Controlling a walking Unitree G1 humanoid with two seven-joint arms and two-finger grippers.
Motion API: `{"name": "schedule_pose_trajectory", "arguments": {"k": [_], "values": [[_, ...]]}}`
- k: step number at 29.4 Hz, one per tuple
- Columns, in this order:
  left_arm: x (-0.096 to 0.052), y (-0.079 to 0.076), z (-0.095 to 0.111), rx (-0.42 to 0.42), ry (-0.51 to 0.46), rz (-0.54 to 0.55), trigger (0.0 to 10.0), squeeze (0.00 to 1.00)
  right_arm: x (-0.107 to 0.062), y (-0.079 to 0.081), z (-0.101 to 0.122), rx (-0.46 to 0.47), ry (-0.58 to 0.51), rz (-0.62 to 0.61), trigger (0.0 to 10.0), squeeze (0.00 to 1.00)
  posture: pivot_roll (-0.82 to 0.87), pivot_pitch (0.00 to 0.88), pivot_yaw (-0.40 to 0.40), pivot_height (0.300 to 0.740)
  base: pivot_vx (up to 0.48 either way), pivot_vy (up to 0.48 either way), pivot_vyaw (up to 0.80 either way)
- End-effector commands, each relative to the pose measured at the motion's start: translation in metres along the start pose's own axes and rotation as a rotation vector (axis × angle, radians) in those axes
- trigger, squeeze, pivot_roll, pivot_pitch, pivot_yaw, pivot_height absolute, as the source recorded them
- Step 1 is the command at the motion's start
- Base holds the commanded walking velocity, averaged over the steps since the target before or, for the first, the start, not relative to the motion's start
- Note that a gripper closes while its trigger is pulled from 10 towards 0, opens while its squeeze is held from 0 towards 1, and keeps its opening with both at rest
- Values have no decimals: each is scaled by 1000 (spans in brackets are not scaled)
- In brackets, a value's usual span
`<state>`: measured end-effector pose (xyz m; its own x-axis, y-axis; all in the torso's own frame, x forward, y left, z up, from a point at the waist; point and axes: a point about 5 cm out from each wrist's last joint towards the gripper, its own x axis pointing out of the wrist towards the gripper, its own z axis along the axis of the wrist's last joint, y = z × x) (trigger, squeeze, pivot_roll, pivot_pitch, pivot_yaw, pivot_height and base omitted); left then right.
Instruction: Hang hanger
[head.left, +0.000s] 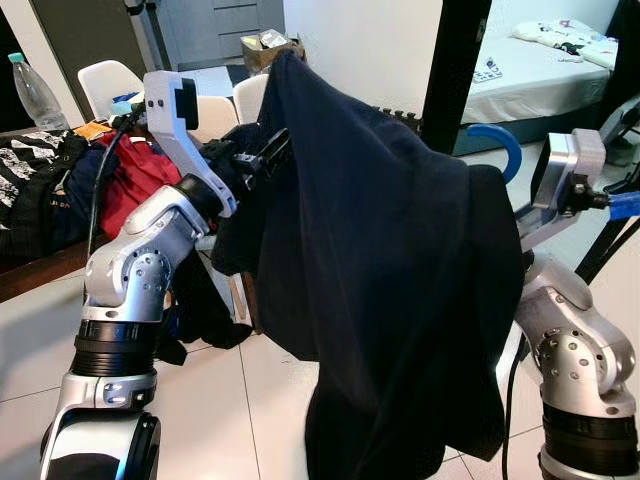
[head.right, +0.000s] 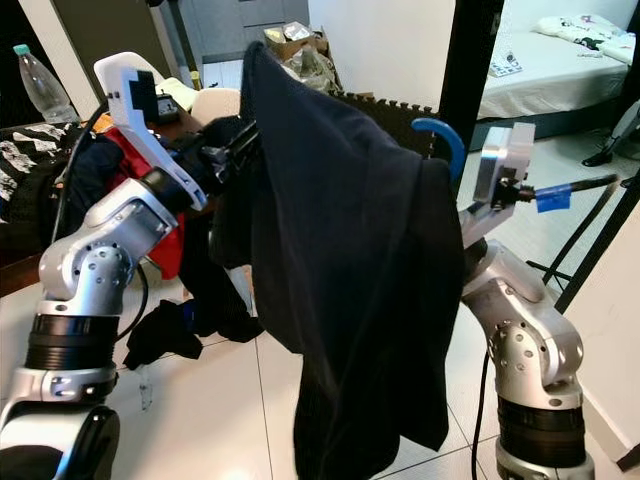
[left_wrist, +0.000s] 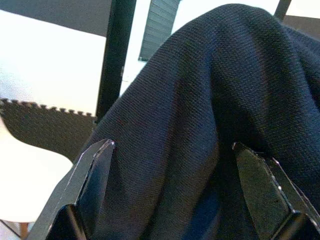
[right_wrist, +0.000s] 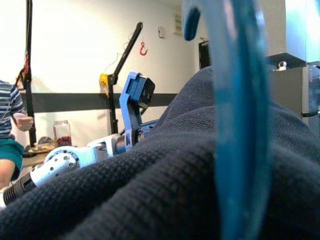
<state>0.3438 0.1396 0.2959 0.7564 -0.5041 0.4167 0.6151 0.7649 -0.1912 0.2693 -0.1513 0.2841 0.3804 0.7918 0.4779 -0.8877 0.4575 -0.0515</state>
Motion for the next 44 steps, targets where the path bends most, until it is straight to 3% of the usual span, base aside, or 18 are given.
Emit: {"name": "schedule_pose_trajectory", "arguments": {"k": [1,3,4,5,6,26,32,34,35,37,38,41,44], "values": [[-5,9,-4,37,23,47,10000,0,4,7,15,-33,-48,63,10000,0,141,22,45,740,0,0,0],[-5,9,-4,37,23,47,10000,0,4,7,15,-33,-48,63,10000,0,141,22,45,740,0,0,0],[-5,11,-4,51,22,58,6627,0,2,6,18,-40,-51,60,10000,0,141,21,44,740,0,0,0],[-5,11,-4,51,22,58,6627,0,2,6,18,-40,-51,60,10000,0,141,21,44,740,0,0,0],[-6,12,-4,62,21,64,0,0,1,6,20,-45,-58,55,10000,0,140,20,44,740,0,0,0],[-10,28,-5,129,37,85,0,0,-3,10,35,-57,-99,60,10000,0,122,21,54,740,0,0,0],[-8,25,6,146,7,58,0,0,-5,0,31,-76,-62,-19,10000,0,125,22,48,740,0,0,0],[-8,10,13,83,-17,-49,0,0,-5,-21,27,-109,-29,-172,10000,0,128,23,45,740,0,0,0],[-8,10,13,83,-17,-49,0,0,-5,-21,27,-109,-29,-172,10000,0,128,23,45,740,0,0,0],[-9,-9,16,31,-25,-183,0,0,-6,-35,26,-122,-20,-288,10000,0,130,24,44,740,0,0,0],[-9,-9,16,31,-25,-183,0,0,-6,-35,26,-122,-20,-288,10000,0,130,24,44,740,0,0,0],[-17,-40,16,-20,-9,-397,0,0,-8,-55,23,-122,-16,-444,10000,0,138,25,40,740,0,0,0],[-19,-44,15,-25,-3,-430,0,0,-9,-59,23,-118,-23,-475,10000,0,138,25,40,740,0,0,0]]}}
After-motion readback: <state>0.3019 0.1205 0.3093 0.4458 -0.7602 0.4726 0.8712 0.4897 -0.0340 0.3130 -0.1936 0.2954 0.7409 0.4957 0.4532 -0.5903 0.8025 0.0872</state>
